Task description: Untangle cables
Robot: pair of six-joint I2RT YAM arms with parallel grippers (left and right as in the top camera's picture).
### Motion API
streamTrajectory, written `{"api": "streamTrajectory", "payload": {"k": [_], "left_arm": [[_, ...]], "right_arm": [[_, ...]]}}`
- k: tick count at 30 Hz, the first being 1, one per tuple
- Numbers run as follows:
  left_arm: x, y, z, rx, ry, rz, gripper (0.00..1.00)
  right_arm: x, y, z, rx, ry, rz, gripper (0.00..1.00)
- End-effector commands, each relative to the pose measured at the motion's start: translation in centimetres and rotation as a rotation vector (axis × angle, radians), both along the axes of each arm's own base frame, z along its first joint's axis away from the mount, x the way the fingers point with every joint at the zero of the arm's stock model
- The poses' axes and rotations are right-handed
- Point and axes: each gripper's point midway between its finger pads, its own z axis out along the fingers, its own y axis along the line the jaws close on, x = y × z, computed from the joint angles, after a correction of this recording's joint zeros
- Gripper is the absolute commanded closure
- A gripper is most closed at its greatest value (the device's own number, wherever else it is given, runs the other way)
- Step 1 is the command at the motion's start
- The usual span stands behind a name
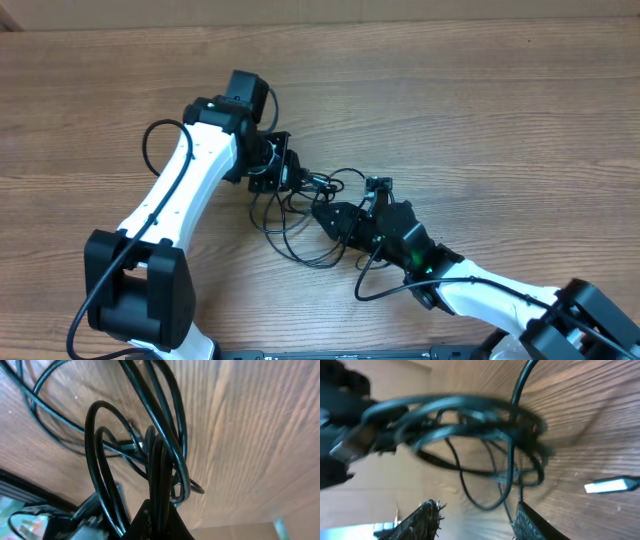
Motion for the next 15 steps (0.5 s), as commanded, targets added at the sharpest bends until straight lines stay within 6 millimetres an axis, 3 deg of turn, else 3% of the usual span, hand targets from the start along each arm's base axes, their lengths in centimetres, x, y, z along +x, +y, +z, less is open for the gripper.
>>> {"api": "streamTrajectory", "payload": {"k": [1,15], "left_arm": [[-0.5,-1.7,0.6,-0.028,0.005,-0.033,0.96],[-2.5,-5.2,2.5,-0.214,0.064,-0.105,0.96]], "right_arm": [[0.7,-0.3,-0.3,-0.013,-0.009,-0.047,0.53],[2.5,-2.8,-1.6,-0.096,-0.01,-0.212,0.63]]}}
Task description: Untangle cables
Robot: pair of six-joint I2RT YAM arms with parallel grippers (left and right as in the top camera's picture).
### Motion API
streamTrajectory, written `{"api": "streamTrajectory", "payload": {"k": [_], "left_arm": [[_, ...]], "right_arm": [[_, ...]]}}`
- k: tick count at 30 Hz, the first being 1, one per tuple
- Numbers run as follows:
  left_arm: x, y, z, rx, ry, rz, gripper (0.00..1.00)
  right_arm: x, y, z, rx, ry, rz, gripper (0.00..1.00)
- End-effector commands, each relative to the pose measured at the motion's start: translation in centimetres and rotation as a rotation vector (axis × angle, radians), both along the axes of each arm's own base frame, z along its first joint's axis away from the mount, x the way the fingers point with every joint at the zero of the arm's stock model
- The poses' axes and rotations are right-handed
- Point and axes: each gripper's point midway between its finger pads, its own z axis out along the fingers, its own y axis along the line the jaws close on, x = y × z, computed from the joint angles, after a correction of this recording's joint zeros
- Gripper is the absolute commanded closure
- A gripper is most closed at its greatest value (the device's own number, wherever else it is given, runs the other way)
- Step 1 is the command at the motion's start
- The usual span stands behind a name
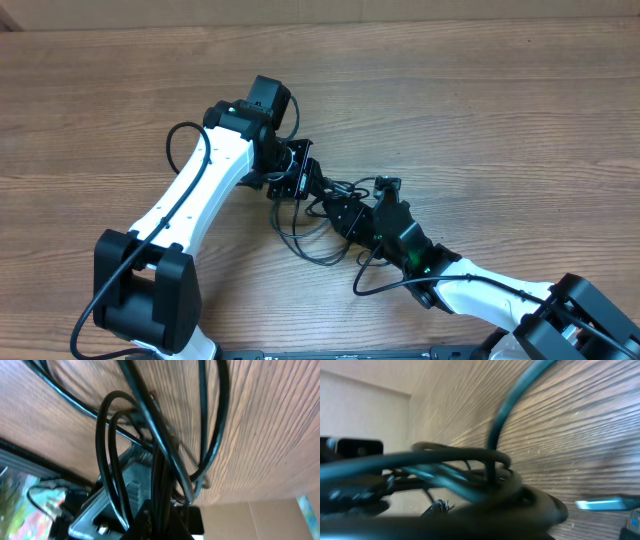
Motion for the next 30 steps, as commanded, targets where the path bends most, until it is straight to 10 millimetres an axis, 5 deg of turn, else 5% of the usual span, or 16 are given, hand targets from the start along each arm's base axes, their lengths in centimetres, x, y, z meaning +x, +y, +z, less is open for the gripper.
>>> {"api": "streamTrajectory", "payload": {"k": [1,5,10,15,18,23,30], "left_arm": [[-0.5,-1.5,1.4,-0.097,0.03,-0.019,0.96],[-0.8,-1.3,1.4,-0.09,0.048,-0.018,0.96],[-0.9,-1.3,1.4,-0.09,0.045,-0.026,0.96],[-0.8,-1.2,1.3,-0.085,0.042,-0.025,0.96],[0.4,-0.4,0.9,-0.055,0.007,0.012,0.96],[4.6,1.0,1.2,-0.061,-0.122,0.094,0.96],[10.7,4.1,2.4,-0.066,-0.29,0.266,0.96]], "right_arm": [[0.9,-0.9,-0.1,-0.026,-0.016,-0.076,0.63],[1.5,-1.8,-0.3,-0.054,-0.028,-0.13,0.63],[1.5,-1.9,-0.3,-0.054,-0.029,-0.132,0.95],[0.6,-0.8,-0.3,-0.034,-0.011,-0.055,0.96],[-1.4,1.2,-0.1,-0.019,-0.015,0.127,0.96],[-7.4,5.0,2.0,0.079,-0.098,0.594,0.96],[-12.5,6.9,2.6,0.126,-0.101,0.821,0.96]]}}
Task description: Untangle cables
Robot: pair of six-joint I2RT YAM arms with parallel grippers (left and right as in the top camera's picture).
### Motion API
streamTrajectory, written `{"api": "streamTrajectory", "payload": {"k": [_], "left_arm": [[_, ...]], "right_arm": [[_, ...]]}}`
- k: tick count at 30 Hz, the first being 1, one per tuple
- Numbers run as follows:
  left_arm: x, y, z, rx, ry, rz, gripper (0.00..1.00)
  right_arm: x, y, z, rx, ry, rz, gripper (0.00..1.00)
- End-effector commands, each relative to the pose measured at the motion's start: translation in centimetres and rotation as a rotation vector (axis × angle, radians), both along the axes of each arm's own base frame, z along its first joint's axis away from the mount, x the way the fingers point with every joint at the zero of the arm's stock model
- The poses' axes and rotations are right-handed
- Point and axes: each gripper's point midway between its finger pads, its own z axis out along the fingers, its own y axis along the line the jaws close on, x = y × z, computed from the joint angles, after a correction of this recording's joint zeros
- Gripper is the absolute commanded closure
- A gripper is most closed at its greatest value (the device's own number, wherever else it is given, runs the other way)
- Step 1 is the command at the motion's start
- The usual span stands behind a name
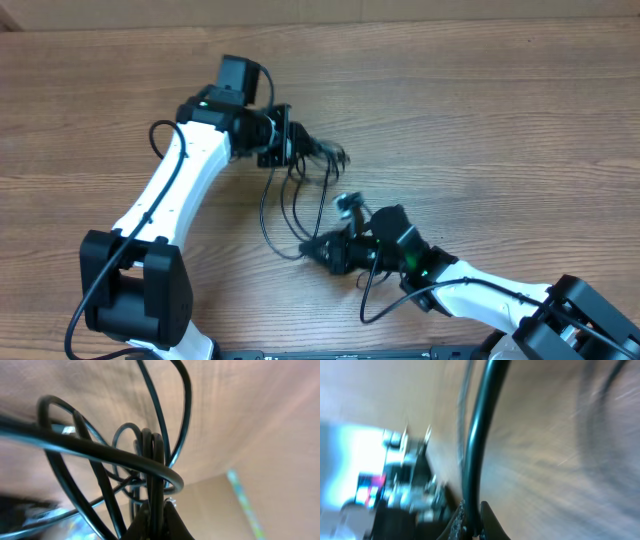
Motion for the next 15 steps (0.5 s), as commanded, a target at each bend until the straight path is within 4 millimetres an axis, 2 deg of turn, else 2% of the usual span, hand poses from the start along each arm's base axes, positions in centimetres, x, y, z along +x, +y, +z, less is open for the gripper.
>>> {"api": "streamTrajectory", "payload": {"k": [1,4,7,11,12,14,15], "left_arm": [[2.3,2.4,0.2,0.038,-0.025,0.118,0.96],[3.3,4.9,-0.2,0.083,-0.03,0.188,0.96],[3.5,6.7,-0.4,0.086,-0.014,0.228,0.96],[3.7,7.4,-0.1,0.062,-0.019,0.227,0.96],[3.7,7.4,0.0,0.058,-0.03,0.214,0.96],[3.7,7.0,0.2,0.052,-0.061,0.164,0.96],[3.6,6.8,0.3,0.053,-0.085,0.128,0.96]], "right_arm": [[-4.2,1.5,0.7,0.04,-0.019,0.206,0.96],[-5.4,1.7,0.1,0.017,0.006,0.236,0.96],[-5.9,1.0,-1.5,-0.047,0.064,0.229,0.96],[-6.0,0.1,-3.3,-0.124,0.119,0.194,0.96],[-6.0,0.1,-3.3,-0.125,0.12,0.194,0.89],[-5.9,0.1,-3.3,-0.127,0.118,0.189,0.63],[-5.8,0.1,-3.3,-0.128,0.116,0.185,0.55]]}}
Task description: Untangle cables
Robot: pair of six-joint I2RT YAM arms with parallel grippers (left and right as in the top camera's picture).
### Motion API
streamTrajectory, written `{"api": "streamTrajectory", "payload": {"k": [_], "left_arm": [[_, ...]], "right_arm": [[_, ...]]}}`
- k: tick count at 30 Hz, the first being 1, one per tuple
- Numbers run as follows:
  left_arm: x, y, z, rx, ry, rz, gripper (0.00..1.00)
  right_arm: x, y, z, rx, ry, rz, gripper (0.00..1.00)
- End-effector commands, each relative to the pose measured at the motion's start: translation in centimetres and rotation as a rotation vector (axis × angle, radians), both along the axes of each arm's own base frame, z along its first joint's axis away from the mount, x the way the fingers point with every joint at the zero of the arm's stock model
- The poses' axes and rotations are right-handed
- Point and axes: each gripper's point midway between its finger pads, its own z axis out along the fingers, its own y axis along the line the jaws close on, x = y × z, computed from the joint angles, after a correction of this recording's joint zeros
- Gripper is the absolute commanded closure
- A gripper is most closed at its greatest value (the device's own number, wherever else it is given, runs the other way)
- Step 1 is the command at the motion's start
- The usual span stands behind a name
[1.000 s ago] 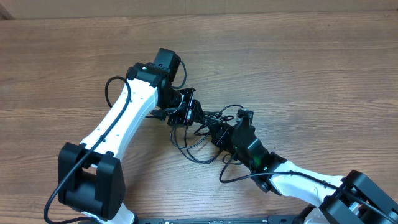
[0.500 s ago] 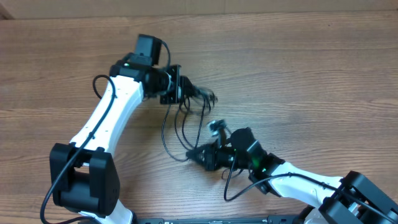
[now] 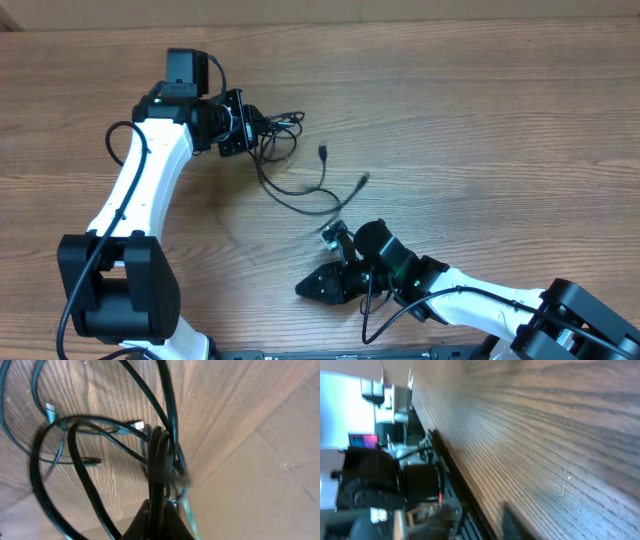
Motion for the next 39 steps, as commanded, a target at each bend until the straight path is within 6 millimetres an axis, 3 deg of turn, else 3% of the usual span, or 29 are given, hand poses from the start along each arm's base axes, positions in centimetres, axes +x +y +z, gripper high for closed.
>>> {"api": "streamTrajectory", "payload": {"k": [1,3,7,11,15,16,18,22,25,29,33,39], "left_arm": [[0.2,-0.9,0.9,-0.004,-0.082,-0.114,0.96],[0.0,-1.4,1.1,0.006,-0.129,-0.19,0.96],[-0.5,-1.8,0.9,0.09,-0.248,-0.381,0.96],[-1.7,-2.4,0.1,0.215,-0.368,-0.629,0.96],[-3.4,-3.7,-0.5,0.312,-0.496,-0.918,0.82],[-3.9,-4.2,-0.6,0.316,-0.51,-0.961,0.82],[-4.8,-5.4,-0.8,0.324,-0.546,-1.06,0.96],[-6.6,-9.0,-0.6,0.36,-0.762,-1.372,0.96],[-7.3,-10.1,-0.4,0.387,-0.87,-1.508,0.96],[-7.4,-9.3,1.5,0.426,-0.91,-1.575,0.96],[-8.6,-8.2,4.7,0.429,-0.931,-1.665,0.96],[-11.1,-7.6,8.4,0.4,-0.939,-1.767,0.96]], "right_arm": [[0.1,0.1,0.0,-0.001,-0.018,0.002,0.4],[0.6,0.0,-0.1,-0.005,-0.027,-0.017,0.21],[1.9,-0.4,-0.2,-0.017,-0.022,-0.078,0.0],[3.8,-1.2,-0.4,-0.033,-0.028,-0.156,0.0],[5.5,-2.3,-0.7,-0.047,-0.011,-0.226,0.0],[5.8,-2.6,-0.8,-0.05,-0.009,-0.237,0.0],[6.2,-3.0,-0.9,-0.055,-0.005,-0.253,0.0],[6.3,-3.3,-1.2,-0.071,0.004,-0.265,0.0],[6.1,-3.4,-1.5,-0.082,0.014,-0.264,0.0],[5.6,-3.8,-2.1,-0.11,0.042,-0.259,0.0],[5.8,-3.9,-1.8,-0.101,0.043,-0.262,0.0],[6.7,-5.1,0.4,-0.05,0.046,-0.286,0.0]]}}
